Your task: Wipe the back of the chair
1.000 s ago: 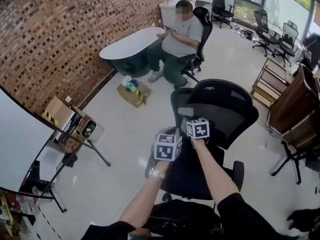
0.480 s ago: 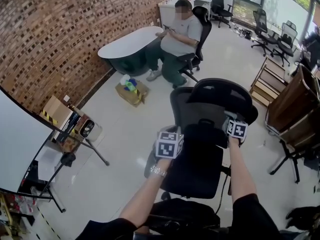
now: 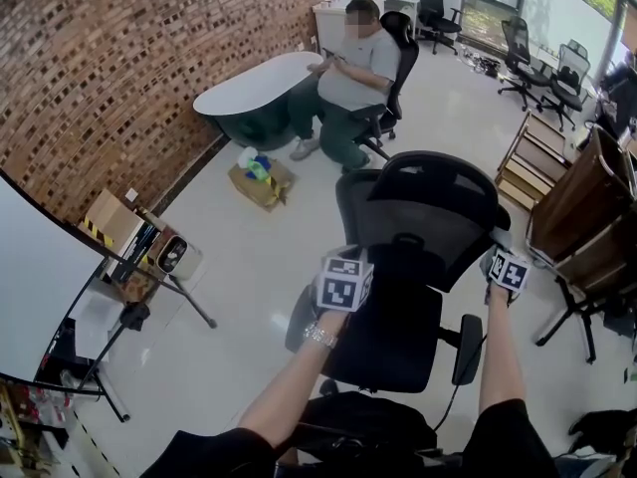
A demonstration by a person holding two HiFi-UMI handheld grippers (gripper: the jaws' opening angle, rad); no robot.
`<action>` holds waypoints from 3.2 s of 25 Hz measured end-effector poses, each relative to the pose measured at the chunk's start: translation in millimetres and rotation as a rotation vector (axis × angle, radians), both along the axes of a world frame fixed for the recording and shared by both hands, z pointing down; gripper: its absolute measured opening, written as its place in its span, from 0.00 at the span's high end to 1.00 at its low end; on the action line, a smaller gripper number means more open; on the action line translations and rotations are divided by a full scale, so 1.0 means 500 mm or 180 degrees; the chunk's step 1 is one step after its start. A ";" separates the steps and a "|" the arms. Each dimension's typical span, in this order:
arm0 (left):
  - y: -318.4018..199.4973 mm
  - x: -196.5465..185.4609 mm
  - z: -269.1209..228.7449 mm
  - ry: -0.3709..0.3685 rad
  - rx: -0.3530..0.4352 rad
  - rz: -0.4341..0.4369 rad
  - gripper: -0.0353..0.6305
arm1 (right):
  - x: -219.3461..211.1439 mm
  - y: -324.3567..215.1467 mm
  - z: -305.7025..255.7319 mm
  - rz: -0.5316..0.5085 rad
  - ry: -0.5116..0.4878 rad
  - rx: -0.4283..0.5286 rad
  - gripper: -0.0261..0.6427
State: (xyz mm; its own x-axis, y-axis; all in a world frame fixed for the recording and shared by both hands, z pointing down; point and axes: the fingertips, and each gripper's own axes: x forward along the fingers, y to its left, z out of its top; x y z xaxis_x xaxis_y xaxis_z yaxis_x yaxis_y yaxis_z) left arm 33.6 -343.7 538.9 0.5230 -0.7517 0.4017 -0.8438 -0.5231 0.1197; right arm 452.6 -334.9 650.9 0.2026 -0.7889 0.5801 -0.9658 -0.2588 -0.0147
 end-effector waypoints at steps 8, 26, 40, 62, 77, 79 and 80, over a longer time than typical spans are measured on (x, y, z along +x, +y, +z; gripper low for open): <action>0.017 0.020 -0.043 -0.0033 0.0127 -0.0059 0.94 | -0.395 0.020 -0.168 -0.0923 -0.0458 0.0440 0.92; 0.166 -0.033 -0.048 -0.0080 0.0292 -0.0412 0.94 | -0.708 0.213 -0.192 -0.1571 -0.0718 0.0360 0.92; 0.440 -0.139 -0.017 0.0008 0.0163 -0.0028 0.94 | -0.828 0.509 -0.179 -0.1350 -0.0568 0.0268 0.92; 0.502 -0.124 -0.122 0.0100 0.0347 0.0009 0.94 | -0.836 0.561 -0.254 -0.1571 -0.0464 0.0322 0.92; 0.537 -0.087 -0.123 0.0111 0.0345 0.0118 0.94 | -0.818 0.603 -0.256 -0.1594 -0.0520 0.0312 0.92; 0.538 -0.083 -0.122 0.0116 0.0338 0.0127 0.94 | -0.817 0.605 -0.256 -0.1600 -0.0526 0.0311 0.92; 0.538 -0.081 -0.121 0.0116 0.0333 0.0132 0.94 | -0.817 0.606 -0.257 -0.1610 -0.0531 0.0312 0.92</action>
State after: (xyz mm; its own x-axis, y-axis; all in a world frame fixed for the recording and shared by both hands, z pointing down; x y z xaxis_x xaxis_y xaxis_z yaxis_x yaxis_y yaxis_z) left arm -7.0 -74.9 478.3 0.5674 -0.7660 0.3023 -0.8172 -0.5688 0.0927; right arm 43.9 -31.6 522.1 -0.3052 -0.8161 0.4907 -0.9520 0.2482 -0.1792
